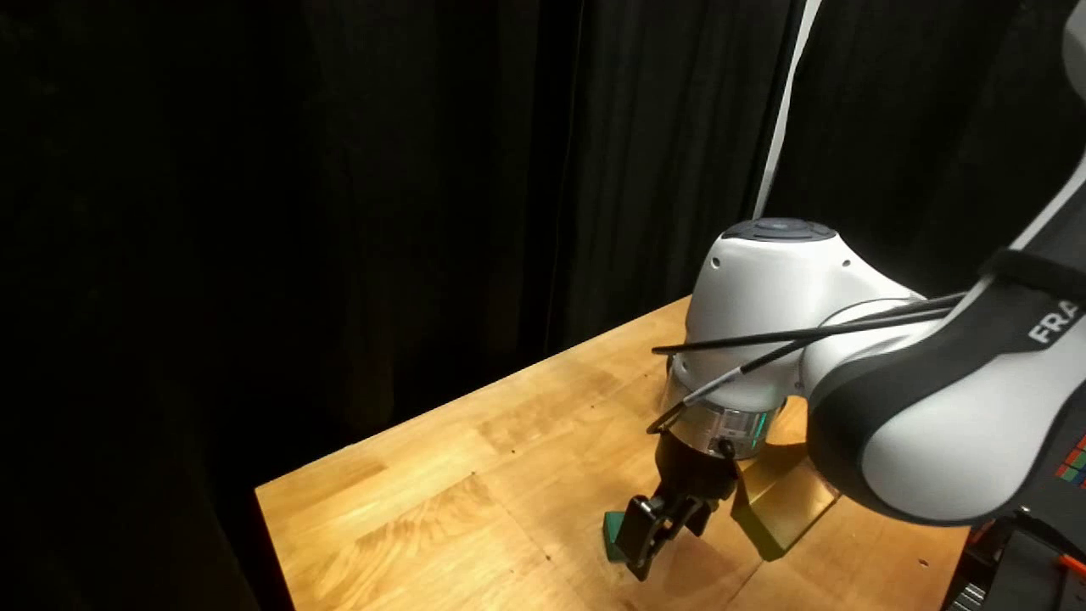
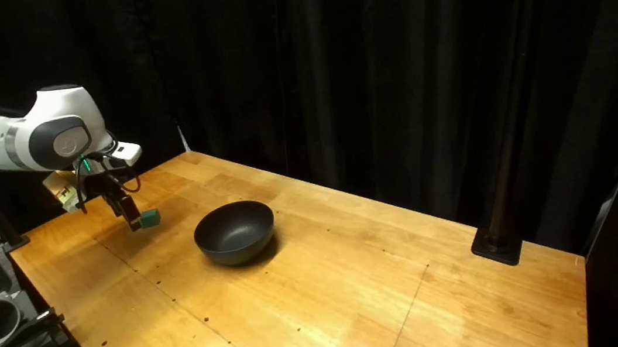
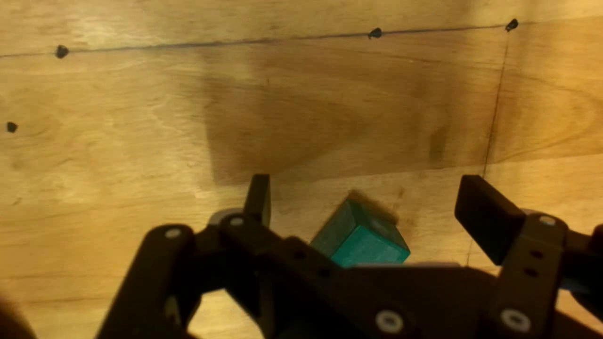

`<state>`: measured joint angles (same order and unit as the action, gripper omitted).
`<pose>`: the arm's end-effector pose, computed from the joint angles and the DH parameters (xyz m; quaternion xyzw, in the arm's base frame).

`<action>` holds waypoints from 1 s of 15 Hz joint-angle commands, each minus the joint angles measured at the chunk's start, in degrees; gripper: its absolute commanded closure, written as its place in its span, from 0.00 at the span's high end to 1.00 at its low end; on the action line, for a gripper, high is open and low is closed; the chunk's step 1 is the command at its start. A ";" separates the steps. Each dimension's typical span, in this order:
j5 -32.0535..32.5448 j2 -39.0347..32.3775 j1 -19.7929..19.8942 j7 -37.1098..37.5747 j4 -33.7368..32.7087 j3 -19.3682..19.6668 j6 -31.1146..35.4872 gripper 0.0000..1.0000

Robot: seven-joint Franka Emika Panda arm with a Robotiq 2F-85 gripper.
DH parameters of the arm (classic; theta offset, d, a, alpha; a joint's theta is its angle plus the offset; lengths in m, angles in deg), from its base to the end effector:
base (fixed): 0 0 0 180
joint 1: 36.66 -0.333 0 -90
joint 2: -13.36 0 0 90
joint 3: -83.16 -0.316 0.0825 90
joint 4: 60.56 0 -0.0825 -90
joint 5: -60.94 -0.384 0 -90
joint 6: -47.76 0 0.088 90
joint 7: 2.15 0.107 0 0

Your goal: Put the green block in the black bowl

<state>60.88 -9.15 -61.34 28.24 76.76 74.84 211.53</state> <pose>0.4196 0.2772 0.1628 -0.9988 -0.0158 -0.0164 0.0426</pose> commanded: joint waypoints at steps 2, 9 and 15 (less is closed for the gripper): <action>0.52 -5.56 -5.44 3.03 -4.81 4.40 3.12 1.00; 1.25 -8.96 -12.27 5.68 -9.81 10.65 2.92 0.68; 4.01 -7.18 -17.65 8.67 -8.96 19.43 0.84 0.19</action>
<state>62.16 -17.72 -76.10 34.15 67.44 89.51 213.49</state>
